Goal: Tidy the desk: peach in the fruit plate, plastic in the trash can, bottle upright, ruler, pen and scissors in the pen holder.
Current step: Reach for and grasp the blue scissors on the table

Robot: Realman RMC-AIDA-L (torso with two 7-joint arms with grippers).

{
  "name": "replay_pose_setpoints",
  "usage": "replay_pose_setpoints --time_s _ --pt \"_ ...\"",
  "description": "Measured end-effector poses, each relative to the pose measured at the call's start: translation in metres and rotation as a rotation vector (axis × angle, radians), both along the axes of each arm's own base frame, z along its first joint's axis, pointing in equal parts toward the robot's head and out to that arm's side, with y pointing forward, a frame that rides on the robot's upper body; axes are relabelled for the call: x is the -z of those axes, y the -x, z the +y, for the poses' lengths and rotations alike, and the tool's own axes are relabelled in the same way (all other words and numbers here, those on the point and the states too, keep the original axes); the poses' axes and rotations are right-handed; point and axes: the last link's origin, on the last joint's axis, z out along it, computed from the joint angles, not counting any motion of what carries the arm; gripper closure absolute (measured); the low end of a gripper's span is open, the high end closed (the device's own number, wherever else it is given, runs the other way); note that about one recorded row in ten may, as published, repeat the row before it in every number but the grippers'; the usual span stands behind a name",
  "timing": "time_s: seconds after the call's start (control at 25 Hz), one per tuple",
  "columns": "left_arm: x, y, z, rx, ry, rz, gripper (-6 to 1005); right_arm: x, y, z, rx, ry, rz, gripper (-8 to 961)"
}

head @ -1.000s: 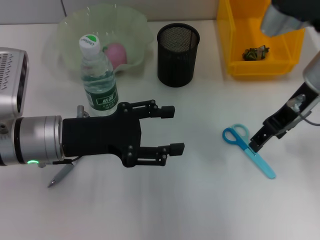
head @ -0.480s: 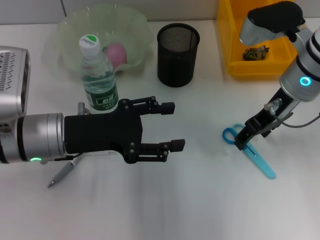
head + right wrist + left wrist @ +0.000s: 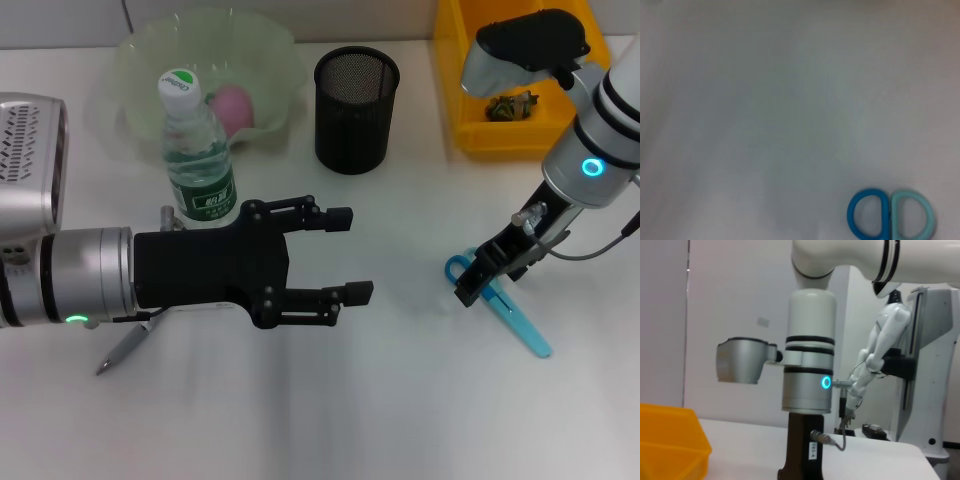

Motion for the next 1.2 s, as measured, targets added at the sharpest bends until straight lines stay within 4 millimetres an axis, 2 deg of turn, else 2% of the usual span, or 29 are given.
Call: replay_pose_setpoints --time_s 1.2 --pt "-0.001 0.003 -0.003 -0.015 -0.003 -0.009 213 0.012 0.002 -0.002 -0.042 0.009 -0.110 175"
